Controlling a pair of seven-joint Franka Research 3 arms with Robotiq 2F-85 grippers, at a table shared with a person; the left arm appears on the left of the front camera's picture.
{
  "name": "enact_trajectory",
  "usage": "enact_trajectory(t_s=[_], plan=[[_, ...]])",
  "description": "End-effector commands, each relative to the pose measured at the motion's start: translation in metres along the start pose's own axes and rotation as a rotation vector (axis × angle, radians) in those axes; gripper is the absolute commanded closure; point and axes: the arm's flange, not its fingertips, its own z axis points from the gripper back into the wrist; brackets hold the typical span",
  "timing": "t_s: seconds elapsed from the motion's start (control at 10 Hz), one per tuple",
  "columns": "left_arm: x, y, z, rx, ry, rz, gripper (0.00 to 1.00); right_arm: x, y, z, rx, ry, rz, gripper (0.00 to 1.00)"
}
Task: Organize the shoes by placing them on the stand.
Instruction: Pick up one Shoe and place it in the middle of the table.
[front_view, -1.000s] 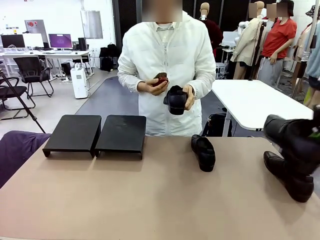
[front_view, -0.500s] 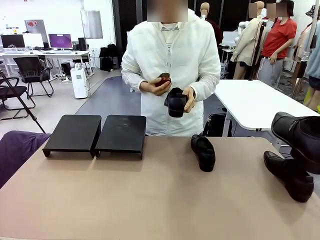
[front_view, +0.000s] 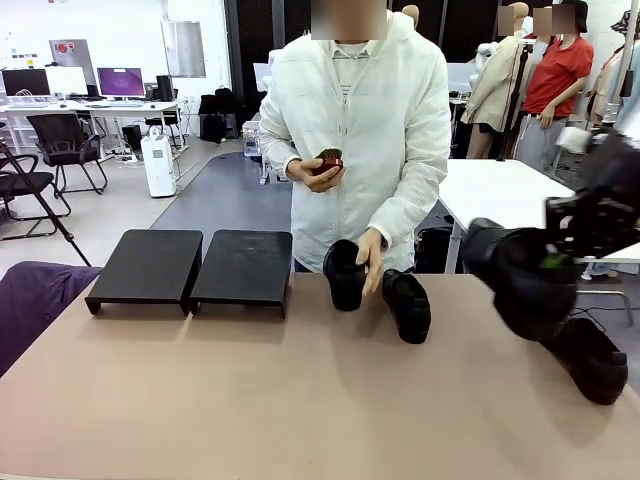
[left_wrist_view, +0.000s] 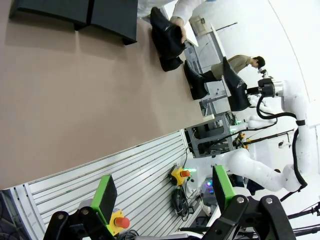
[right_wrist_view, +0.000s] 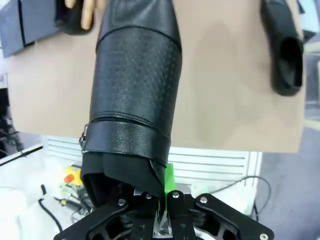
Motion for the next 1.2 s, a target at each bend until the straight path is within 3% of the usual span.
enact_trajectory(t_s=[0.0, 0.1, 0.3, 0.5, 0.8, 1.1], plan=[[0.001, -0.001, 0.0, -0.018, -0.011, -0.019, 0.0, 0.016, -0.036, 0.026, 0.022, 0.014, -0.082, 1.0], [0.001, -0.001, 0.0, -0.018, -0.011, -0.019, 0.0, 0.004, -0.077, 0.045, 0.042, 0.051, -0.119, 1.0], [0.001, -0.001, 0.0, -0.018, -0.011, -0.019, 0.0, -0.026, -0.143, 0.075, 0.028, 0.012, -0.261, 1.0], [0.001, -0.001, 0.0, -0.018, -0.011, -0.019, 0.0, -0.045, -0.165, 0.076, 0.041, -0.002, -0.309, 1.0], [0.001, -0.001, 0.0, -0.018, -0.011, -0.019, 0.0, -0.036, -0.145, 0.067, 0.04, -0.019, -0.275, 1.0], [0.001, -0.001, 0.0, -0.018, -0.011, -0.019, 0.0, -0.028, -0.064, 0.065, 0.072, -0.054, -0.197, 1.0]])
